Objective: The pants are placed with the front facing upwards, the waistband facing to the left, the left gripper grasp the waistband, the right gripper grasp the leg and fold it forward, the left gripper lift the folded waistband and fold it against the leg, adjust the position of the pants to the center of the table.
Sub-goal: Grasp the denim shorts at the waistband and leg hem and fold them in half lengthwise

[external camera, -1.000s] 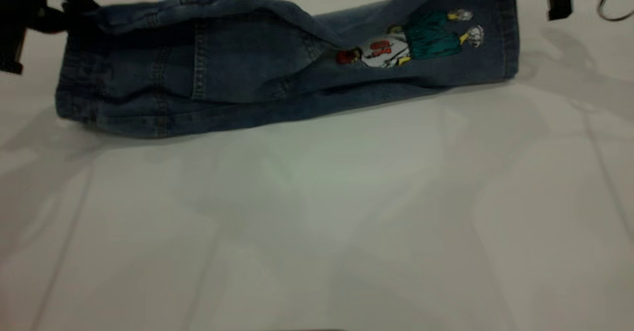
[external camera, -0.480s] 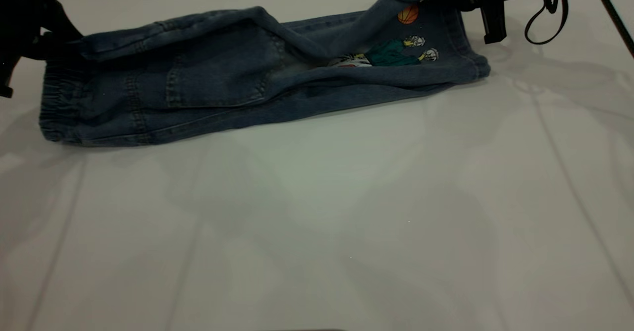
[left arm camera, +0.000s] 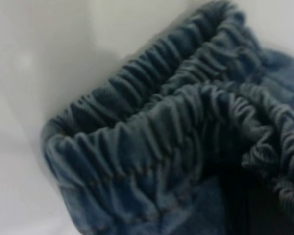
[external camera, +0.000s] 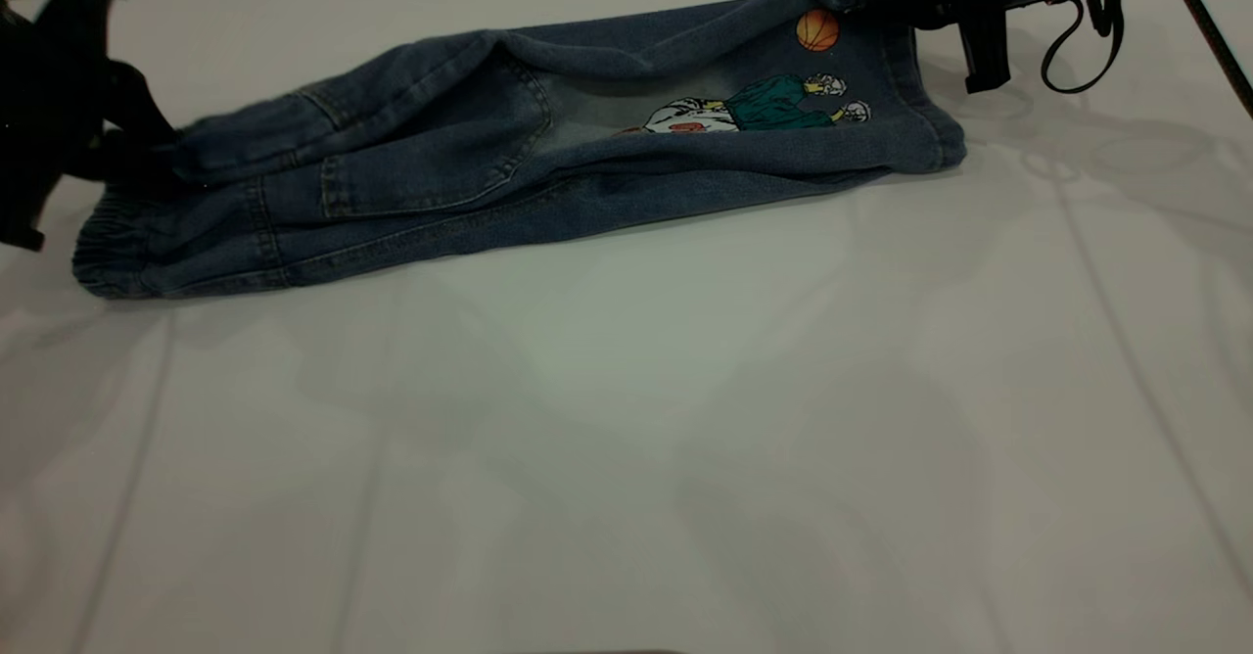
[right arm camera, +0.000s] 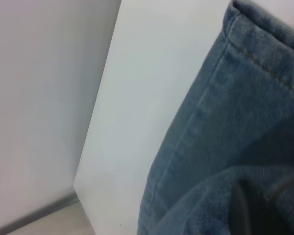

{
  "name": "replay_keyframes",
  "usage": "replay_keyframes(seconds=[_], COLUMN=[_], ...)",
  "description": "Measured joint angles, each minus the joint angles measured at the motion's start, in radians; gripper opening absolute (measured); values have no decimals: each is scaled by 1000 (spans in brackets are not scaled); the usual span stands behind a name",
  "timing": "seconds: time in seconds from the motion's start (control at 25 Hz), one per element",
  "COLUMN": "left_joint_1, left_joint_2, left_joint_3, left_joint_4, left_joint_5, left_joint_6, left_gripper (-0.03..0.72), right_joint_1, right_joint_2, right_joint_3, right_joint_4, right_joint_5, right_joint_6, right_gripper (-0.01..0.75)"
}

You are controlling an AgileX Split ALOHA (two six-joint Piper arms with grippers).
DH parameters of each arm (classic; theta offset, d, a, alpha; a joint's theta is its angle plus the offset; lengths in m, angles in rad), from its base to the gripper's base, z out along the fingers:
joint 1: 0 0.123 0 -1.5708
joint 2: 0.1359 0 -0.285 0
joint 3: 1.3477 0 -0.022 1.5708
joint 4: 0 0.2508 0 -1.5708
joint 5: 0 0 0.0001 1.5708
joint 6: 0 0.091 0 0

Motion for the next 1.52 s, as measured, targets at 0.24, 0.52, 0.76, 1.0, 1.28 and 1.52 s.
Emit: replay_keyframes(seconds=[0.24, 0.52, 0.76, 1.0, 1.28, 1.52], left_joint_1=[0, 0, 0, 2, 3, 3], left_joint_2=[59, 61, 61, 62, 58, -39], left_joint_3=[-75, -101, -101, -121, -131, -131], left_joint_4=[0, 0, -89, -124, -127, -110], left_joint_5=[53, 71, 71, 70, 89, 121], left_joint_6=[145, 191, 159, 226, 564, 771], left_gripper=[147, 254, 419, 455, 448, 446], right_joint_1=[-1, -1, -2, -2, -4, -15], right_joint_2=[0, 0, 0, 0, 0, 0], right_joint_3=[0, 0, 0, 0, 0, -2], right_joint_4=[1, 2, 2, 2, -6, -75], right_joint_5=[-13, -18, -1, 30, 144, 275], right_joint_6=[0, 0, 0, -31, -139, -207], right_gripper=[48, 123, 291, 407, 416, 416])
